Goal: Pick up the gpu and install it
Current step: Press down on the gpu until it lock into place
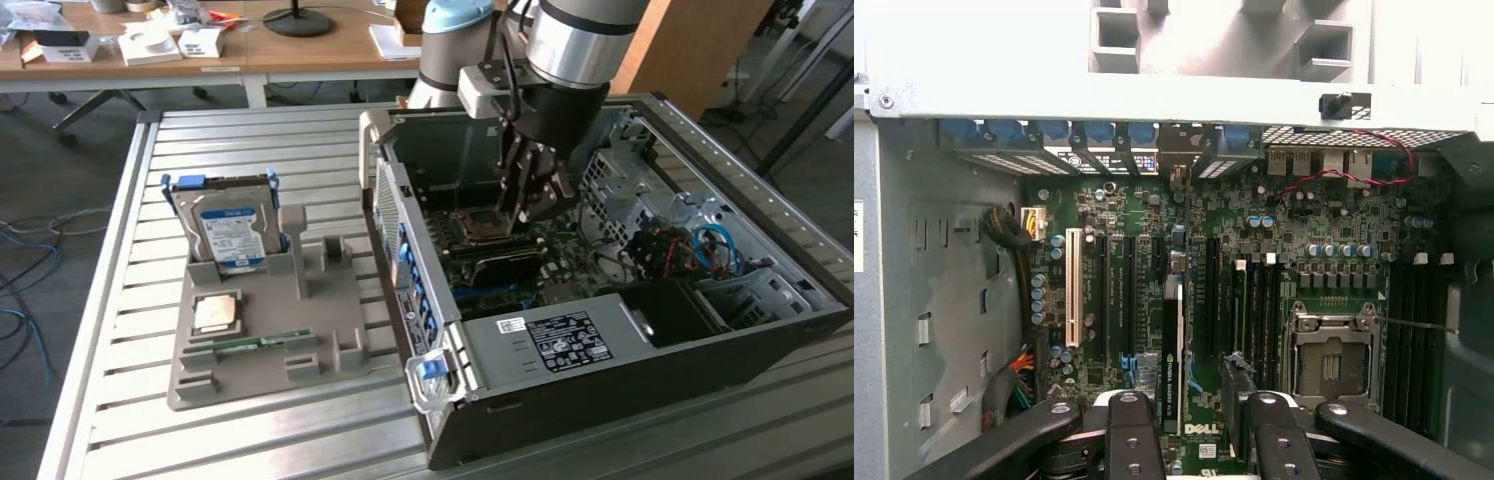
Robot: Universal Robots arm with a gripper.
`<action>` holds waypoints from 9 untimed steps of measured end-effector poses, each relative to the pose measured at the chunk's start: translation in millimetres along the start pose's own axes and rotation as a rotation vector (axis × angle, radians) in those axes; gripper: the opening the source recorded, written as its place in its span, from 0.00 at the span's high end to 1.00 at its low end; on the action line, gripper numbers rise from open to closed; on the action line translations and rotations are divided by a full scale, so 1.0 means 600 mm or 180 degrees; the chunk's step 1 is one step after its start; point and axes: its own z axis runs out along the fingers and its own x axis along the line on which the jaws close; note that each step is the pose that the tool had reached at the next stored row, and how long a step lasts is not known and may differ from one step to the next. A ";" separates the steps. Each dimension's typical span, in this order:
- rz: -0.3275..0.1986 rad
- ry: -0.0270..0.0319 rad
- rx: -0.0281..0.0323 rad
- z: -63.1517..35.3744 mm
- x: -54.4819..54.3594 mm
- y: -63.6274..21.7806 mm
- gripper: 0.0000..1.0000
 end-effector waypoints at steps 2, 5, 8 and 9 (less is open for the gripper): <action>0.0000 0.0000 0.0000 0.000 0.000 0.000 0.61; 0.0000 0.0000 0.0000 0.000 0.000 0.000 0.61; 0.0000 0.0000 0.0000 0.000 0.000 0.000 0.61; 0.0000 0.0000 0.0000 0.000 0.000 0.000 0.61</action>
